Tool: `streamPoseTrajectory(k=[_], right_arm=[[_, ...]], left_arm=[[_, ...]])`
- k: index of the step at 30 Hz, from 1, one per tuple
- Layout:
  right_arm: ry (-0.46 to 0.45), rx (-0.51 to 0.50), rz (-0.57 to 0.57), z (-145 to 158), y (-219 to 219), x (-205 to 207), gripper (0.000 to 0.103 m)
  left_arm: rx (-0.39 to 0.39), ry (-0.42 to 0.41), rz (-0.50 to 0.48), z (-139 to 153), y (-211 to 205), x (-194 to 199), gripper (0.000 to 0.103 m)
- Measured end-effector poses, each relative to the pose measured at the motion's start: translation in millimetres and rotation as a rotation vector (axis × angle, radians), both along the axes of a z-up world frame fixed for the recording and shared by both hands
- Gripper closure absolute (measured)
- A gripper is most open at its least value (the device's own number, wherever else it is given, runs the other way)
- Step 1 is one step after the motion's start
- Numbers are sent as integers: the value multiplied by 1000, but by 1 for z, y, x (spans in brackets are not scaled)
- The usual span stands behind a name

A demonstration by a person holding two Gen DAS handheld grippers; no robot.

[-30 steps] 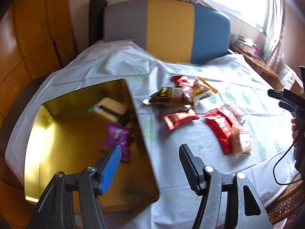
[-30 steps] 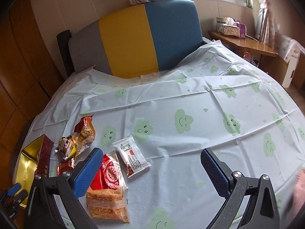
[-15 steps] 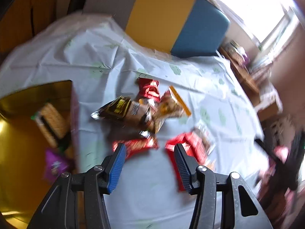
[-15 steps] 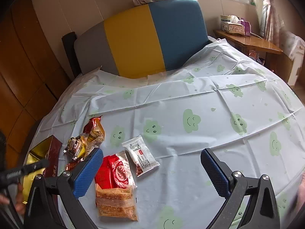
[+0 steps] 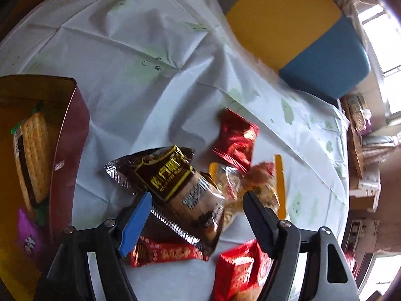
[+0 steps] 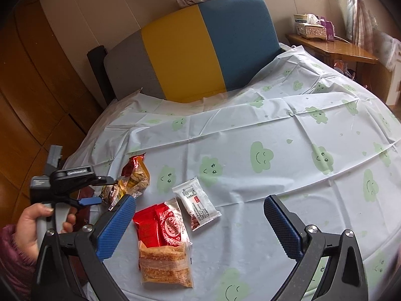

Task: Organize snacks
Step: 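Close the left gripper on the brown black-sesame packet and lift it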

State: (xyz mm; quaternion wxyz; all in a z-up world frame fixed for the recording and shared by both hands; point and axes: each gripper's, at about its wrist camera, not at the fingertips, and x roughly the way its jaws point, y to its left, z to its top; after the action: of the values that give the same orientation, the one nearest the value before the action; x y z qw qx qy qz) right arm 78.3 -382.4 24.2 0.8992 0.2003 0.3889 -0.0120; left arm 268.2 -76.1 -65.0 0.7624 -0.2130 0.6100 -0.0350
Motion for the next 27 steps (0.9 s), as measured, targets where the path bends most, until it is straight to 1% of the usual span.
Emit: streamPoseTrajectory(k=[2,3,5,6,7,8,10,11,12,15,17,19,24,27], right_arm=[[2,2,-1,0,0,0,0],[3,3,-1,-1,-1,0,0],[6,9,-8,-1,-2,0,0],[9,11,-10,-2,-3,0,0],[11,13,-11,-3,-4,0,0],[13,15,-12,-3,-4,1,0],[18,14,-15,-4,-5,1,0],[20,11,-16,-4,-5,1,0],[24,7,-19,-5,-5,1,0],[32,4,-29,-7,-7,2,0],[39,-1,-34,-8,-8,2,0],[47,-12,-36,-9,-8,2,0],[65,-29,-46,-12,-9,3,0],[73,-37,-49,-13,-9,2,0]], left_arm=[[39,-6,16,-4,-1,4,28],[72,-18,22,-6,-3,6,29],[110,-29,23,-7,-4,6,42],[115,-42,17,-7,-5,5,44],[113,-60,7,-5,-5,3,49],[119,-76,-7,-4,-5,1,52],[155,-120,-49,3,-9,-6,63],[163,-137,-61,5,-9,-10,66],[162,-162,-77,9,-10,-15,75],[170,-219,-144,20,-13,-32,77],[184,-266,-207,29,-17,-48,78],[182,-294,-254,36,-18,-62,79],[159,-346,-362,52,-25,-101,79],[145,-361,-477,59,-35,-133,79]])
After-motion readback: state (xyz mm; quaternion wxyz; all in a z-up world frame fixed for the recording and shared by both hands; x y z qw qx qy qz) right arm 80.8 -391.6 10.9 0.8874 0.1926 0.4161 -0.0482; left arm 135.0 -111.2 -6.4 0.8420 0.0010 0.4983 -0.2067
